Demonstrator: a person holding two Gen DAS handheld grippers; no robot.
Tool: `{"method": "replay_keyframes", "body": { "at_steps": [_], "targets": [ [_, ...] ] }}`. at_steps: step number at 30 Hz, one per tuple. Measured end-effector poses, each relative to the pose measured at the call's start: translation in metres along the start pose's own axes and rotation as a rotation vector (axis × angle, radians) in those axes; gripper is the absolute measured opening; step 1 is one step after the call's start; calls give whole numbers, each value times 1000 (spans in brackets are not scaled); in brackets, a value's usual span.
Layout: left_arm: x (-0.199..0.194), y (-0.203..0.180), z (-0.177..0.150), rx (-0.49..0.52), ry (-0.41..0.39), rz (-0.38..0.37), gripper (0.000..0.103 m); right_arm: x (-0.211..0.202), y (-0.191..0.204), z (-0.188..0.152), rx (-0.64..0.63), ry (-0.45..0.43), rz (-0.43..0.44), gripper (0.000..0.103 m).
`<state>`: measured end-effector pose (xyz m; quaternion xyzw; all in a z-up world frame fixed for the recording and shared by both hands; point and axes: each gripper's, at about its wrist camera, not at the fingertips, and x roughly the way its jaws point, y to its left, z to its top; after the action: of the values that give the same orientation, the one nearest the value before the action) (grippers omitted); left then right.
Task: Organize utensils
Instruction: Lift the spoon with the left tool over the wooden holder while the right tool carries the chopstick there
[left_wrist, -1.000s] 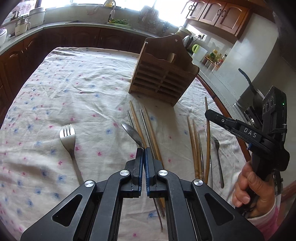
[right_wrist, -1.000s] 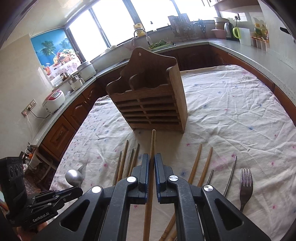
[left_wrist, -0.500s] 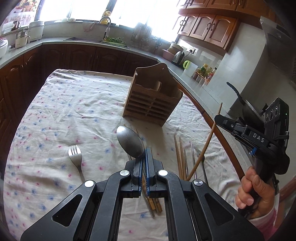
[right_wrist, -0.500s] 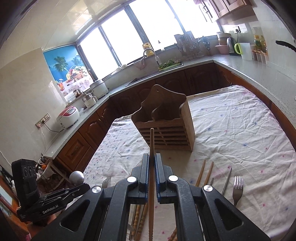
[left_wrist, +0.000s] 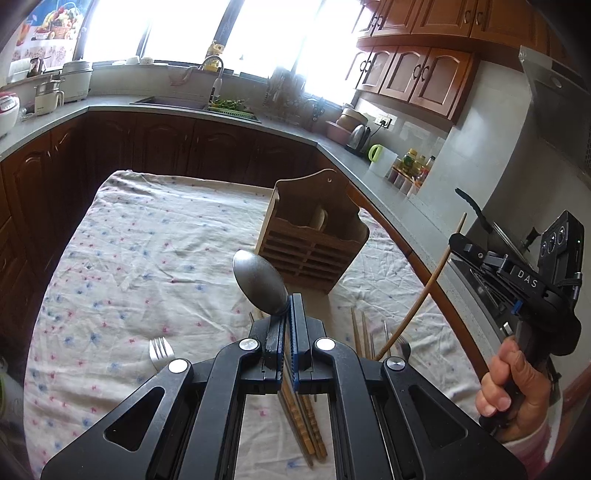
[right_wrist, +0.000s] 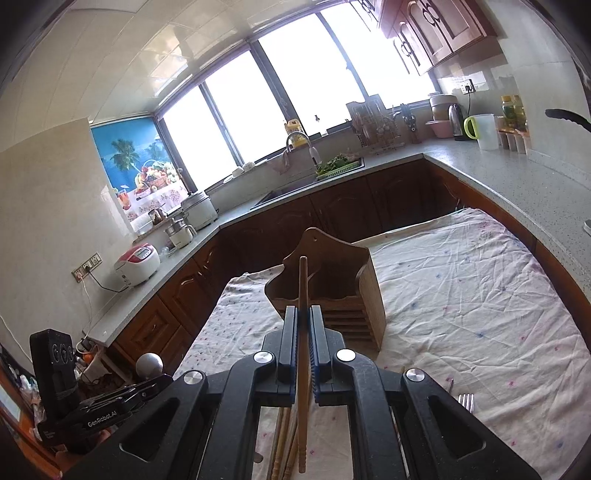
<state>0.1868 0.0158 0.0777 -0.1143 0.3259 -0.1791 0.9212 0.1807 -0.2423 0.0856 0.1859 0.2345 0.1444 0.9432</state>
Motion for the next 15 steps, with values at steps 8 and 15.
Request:
{"method": "replay_keyframes", "body": {
  "at_steps": [8,15],
  "targets": [
    [9,-10,57,60,-119,39,2,7,-7,48,-6,-129,-37,6],
    [40,-15,113,70,-192,34,2,21,-19,95,33,-262,-62,6]
  ]
}}
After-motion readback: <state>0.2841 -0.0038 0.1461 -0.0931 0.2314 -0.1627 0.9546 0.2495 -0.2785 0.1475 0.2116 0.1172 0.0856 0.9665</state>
